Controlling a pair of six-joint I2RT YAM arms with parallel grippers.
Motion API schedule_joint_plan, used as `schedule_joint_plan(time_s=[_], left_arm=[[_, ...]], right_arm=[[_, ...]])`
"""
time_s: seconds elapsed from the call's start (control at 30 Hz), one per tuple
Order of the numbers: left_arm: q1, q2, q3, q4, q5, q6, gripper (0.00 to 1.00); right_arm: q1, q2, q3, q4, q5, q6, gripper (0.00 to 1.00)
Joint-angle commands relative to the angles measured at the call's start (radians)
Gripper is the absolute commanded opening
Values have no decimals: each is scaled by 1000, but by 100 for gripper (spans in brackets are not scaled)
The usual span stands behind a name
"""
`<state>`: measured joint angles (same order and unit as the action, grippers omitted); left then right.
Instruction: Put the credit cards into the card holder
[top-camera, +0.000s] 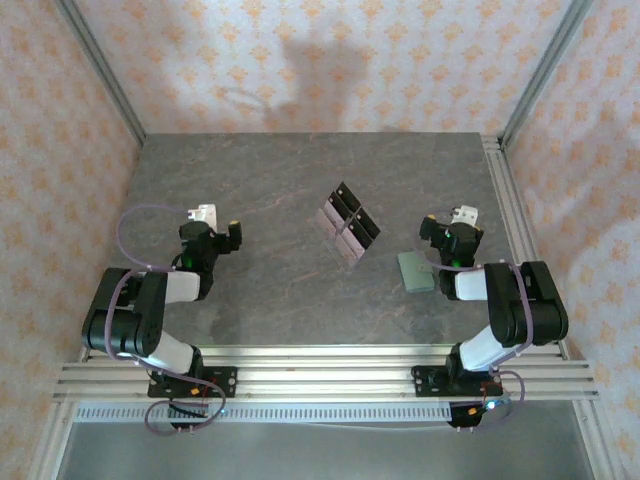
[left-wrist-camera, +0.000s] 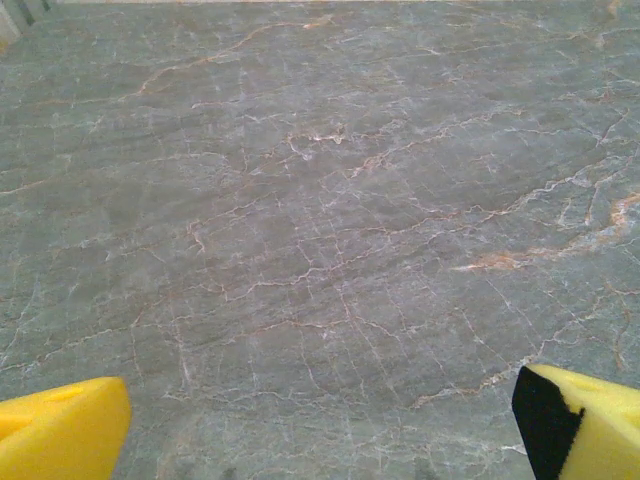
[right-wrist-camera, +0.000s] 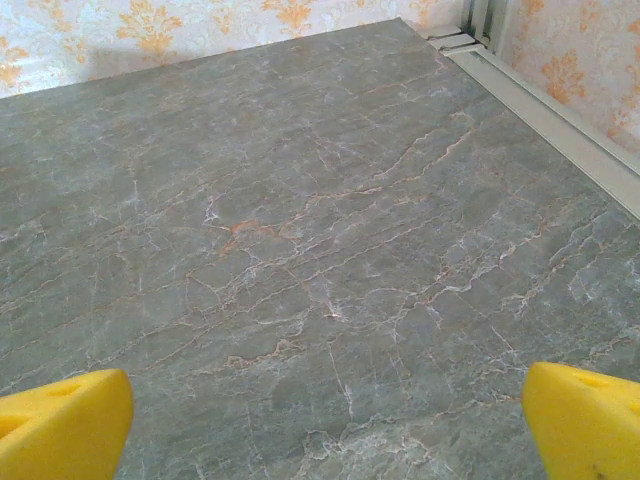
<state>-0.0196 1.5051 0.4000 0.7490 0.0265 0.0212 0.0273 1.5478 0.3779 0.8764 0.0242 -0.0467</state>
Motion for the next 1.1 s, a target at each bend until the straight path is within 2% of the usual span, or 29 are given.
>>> schedule_joint_plan(time_s=[0.0, 1.07], left_arm=[[-1, -13, 17, 6, 9, 13, 100], [1, -10, 33, -21, -31, -6, 100]], right_arm=[[-1, 5, 19, 2, -15, -9, 99], [-6, 3, 14, 9, 3, 6, 99]])
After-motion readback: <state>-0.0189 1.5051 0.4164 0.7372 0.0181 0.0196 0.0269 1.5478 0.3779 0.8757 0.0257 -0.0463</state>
